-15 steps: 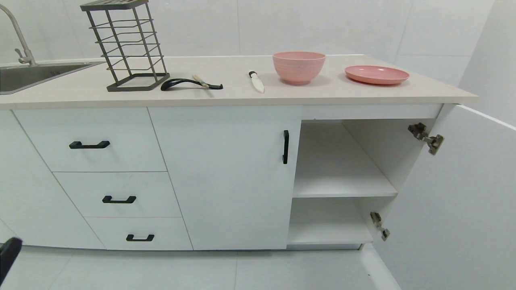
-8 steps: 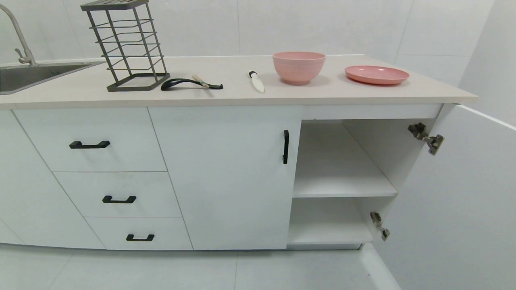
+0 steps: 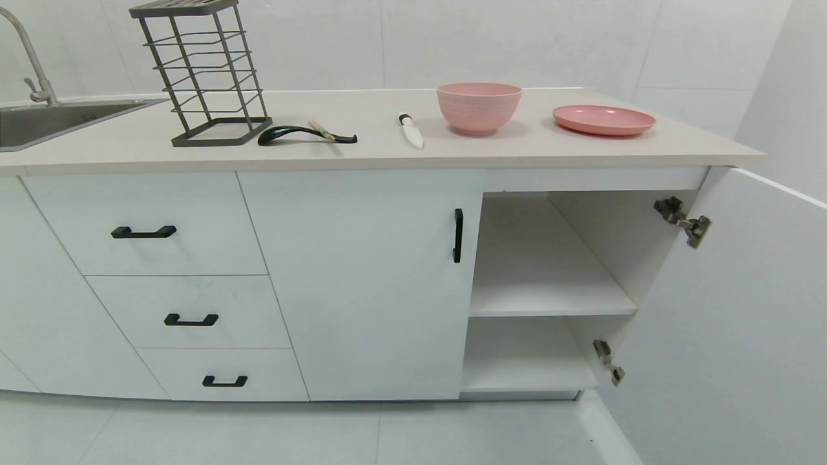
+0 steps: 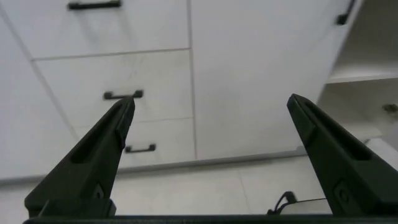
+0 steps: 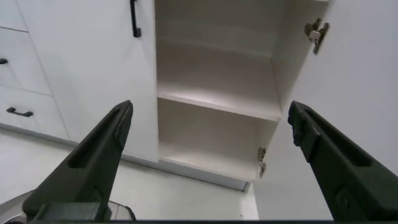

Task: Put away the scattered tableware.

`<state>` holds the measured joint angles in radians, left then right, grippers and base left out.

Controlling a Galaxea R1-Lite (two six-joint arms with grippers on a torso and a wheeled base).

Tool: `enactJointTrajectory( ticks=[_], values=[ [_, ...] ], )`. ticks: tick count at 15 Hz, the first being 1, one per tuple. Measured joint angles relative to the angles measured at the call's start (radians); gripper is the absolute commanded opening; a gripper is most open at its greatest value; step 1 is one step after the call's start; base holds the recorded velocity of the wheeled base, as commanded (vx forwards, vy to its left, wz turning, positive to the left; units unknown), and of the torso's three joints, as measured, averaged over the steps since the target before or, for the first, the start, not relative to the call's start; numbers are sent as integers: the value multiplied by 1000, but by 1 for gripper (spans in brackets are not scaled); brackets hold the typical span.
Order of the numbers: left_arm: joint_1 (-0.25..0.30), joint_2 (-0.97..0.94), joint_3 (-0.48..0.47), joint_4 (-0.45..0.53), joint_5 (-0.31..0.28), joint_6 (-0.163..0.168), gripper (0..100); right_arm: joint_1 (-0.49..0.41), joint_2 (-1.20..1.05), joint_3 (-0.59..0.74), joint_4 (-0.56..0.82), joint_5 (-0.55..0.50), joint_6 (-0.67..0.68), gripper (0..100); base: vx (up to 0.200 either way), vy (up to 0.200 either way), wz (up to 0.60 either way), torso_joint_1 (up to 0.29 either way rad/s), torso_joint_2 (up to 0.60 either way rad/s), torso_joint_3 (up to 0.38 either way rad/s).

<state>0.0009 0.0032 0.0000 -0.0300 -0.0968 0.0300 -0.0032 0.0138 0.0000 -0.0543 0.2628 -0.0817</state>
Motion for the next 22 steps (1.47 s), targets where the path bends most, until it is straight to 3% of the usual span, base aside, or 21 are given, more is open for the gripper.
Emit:
enactJointTrajectory(
  ticks=[1,4,12,16,19,22],
  values=[
    [-1,-4,0,24,72,-1,100,0,0,0,0,-60,4,100,0,0,0,0,0,0],
    [-2,-6,0,29,70,-12,100,1,0,0,52,-219,62,100,0,0,0,0,0,0],
    [-3,-7,0,29,76,-20,100,0,0,0,56,-255,79,100,0,0,0,0,0,0],
    [-3,-7,0,28,77,-21,100,0,0,0,57,-255,79,100,200,0,0,2,0,1],
    [-3,-6,0,28,79,-29,100,0,0,0,60,-255,80,100,0,0,0,0,0,0],
    [-3,-6,0,26,87,-46,100,0,0,0,60,-255,79,100,0,0,-600,6,4,2]
  ],
)
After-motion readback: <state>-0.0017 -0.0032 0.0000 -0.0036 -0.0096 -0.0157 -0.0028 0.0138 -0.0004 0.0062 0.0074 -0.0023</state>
